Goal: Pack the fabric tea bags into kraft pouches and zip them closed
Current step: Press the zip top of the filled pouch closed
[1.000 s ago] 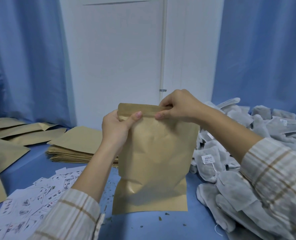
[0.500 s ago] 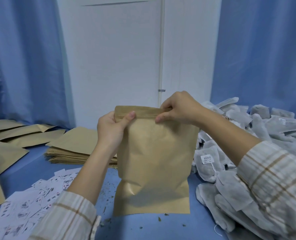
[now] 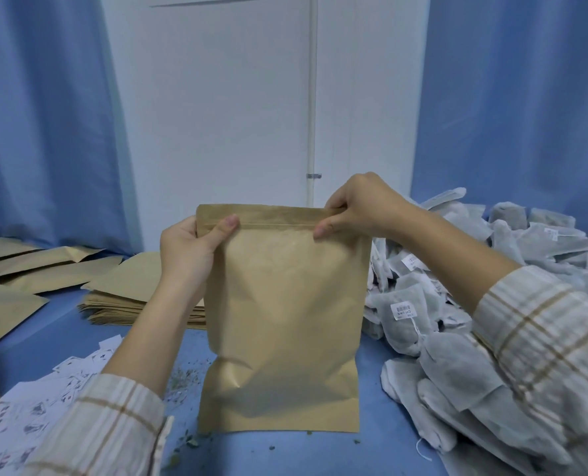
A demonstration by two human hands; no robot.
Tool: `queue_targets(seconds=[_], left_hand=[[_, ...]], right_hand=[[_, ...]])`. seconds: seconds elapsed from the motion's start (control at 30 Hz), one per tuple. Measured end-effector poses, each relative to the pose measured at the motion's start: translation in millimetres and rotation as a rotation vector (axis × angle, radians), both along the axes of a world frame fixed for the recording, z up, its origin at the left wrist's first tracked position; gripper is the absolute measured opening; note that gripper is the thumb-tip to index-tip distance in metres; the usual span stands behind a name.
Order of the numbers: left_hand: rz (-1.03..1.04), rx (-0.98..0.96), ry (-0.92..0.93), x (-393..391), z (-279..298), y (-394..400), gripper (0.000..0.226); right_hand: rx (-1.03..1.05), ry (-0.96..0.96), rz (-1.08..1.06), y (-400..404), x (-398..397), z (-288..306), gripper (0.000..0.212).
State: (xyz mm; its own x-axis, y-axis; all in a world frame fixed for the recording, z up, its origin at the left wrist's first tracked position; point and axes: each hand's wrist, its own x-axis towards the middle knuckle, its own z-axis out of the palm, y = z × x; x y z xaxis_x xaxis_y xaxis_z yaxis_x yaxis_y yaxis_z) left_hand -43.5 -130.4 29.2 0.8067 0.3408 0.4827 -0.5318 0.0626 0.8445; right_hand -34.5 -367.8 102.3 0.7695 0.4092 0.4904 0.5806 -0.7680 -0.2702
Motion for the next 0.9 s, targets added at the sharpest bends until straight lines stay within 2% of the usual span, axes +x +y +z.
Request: queue_targets(seconds=[0.07, 0.17, 0.27, 0.43, 0.5, 0.57, 0.6, 0.7, 0.8, 0.83, 0.9], left_hand=[[0.025, -0.004, 0.01, 1.3, 0.2, 3.1, 0.015], [0.039, -0.02, 0.021, 2.2, -0.4, 9.3, 0.015], [0.039, -0.026, 0.017, 2.3, -1.6, 10.8, 0.013], [0.016, -0.079, -0.003, 1.6, -2.7, 14.9, 0.01], [0.012, -0.099, 0.014, 2.7, -5.1, 16.3, 0.009], [0.015, -0.174, 0.044, 4.8, -9.4, 21.9, 0.006], [0.008, -0.242, 0.066, 6.0, -12.4, 26.3, 0.006], [-0.032, -0.431, 0.124, 4.1, -26.0, 40.1, 0.012], [-0.042, -0.539, 0.164, -1.1, -41.9, 42.4, 0.03], [-0.042, -0.535, 0.19, -3.8, -46.9, 43.0, 0.039], [-0.111, -0.403, 0.285, -11.9, -60.0, 44.4, 0.052]], right_hand=[[0.011, -0.017, 0.013, -1.5, -0.2, -2.6, 0.052], [0.073, 0.02, -0.015, -8.0, 3.1, -4.0, 0.03], [0.124, 0.054, -0.014, -12.6, 5.0, -6.8, 0.03], [0.372, 0.116, 0.021, -19.6, 7.2, -15.8, 0.033], [0.467, 0.144, 0.052, -17.4, 10.2, -22.5, 0.024], [0.65, 0.247, 0.141, -17.9, 14.8, -35.5, 0.01], [0.697, 0.333, 0.179, -19.7, 17.4, -45.1, 0.022], [0.604, 0.559, 0.204, -16.3, 15.9, -86.0, 0.031], [0.724, 0.615, 0.21, -3.0, 19.1, -121.4, 0.029], [0.783, 0.582, 0.193, 2.7, 20.8, -127.9, 0.026], [0.925, 0.548, 0.175, 12.8, 26.8, -135.9, 0.021]])
